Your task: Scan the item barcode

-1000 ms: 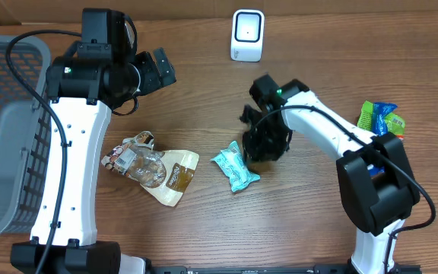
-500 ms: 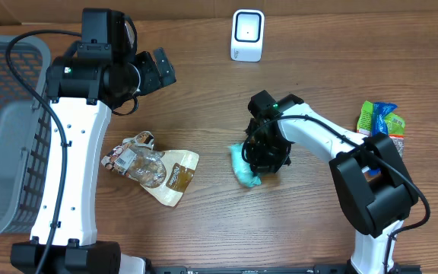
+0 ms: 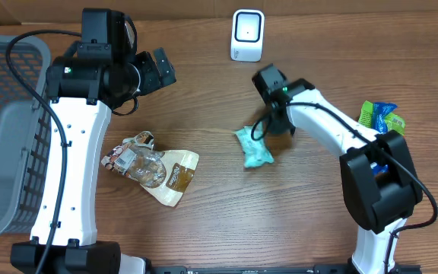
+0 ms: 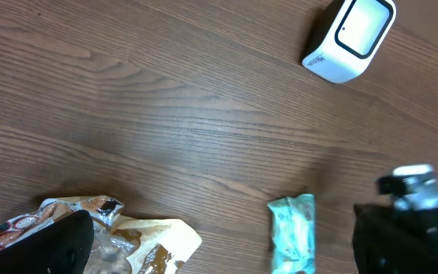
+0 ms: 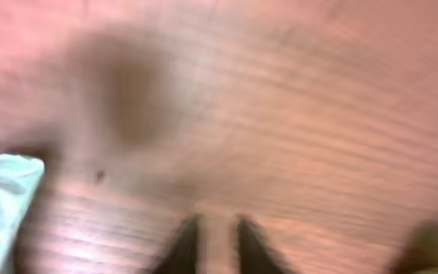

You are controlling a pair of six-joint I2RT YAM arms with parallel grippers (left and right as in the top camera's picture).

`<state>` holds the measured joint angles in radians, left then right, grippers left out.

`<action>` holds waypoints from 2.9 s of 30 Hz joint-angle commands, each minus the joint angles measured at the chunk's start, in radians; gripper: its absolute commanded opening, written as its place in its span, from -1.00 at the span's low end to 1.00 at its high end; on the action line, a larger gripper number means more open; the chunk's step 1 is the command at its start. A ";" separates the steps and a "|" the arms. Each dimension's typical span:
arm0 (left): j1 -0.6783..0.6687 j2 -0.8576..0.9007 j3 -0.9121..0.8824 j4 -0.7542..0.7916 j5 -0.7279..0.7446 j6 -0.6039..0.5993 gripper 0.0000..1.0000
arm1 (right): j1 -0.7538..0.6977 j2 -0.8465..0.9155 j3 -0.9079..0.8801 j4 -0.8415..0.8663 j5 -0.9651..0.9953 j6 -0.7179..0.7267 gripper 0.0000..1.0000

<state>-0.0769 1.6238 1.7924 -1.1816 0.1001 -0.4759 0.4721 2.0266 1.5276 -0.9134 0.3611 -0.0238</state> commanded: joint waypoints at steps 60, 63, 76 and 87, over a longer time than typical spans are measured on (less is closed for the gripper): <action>-0.002 0.011 0.003 0.004 -0.006 -0.003 0.99 | -0.180 -0.107 0.085 -0.158 -0.473 0.687 0.87; -0.002 0.011 0.003 0.004 -0.006 -0.003 0.99 | -0.239 -0.102 0.011 -0.037 -0.635 0.727 0.87; -0.002 0.011 0.003 0.004 -0.006 -0.003 0.99 | -0.298 -0.102 -0.255 0.219 -0.779 0.885 0.65; -0.002 0.011 0.003 0.004 -0.006 -0.003 0.99 | -0.298 -0.101 -0.429 0.504 -0.716 1.024 0.38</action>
<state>-0.0769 1.6238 1.7924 -1.1812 0.0998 -0.4763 0.1726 1.9255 1.1370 -0.4389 -0.3958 0.9535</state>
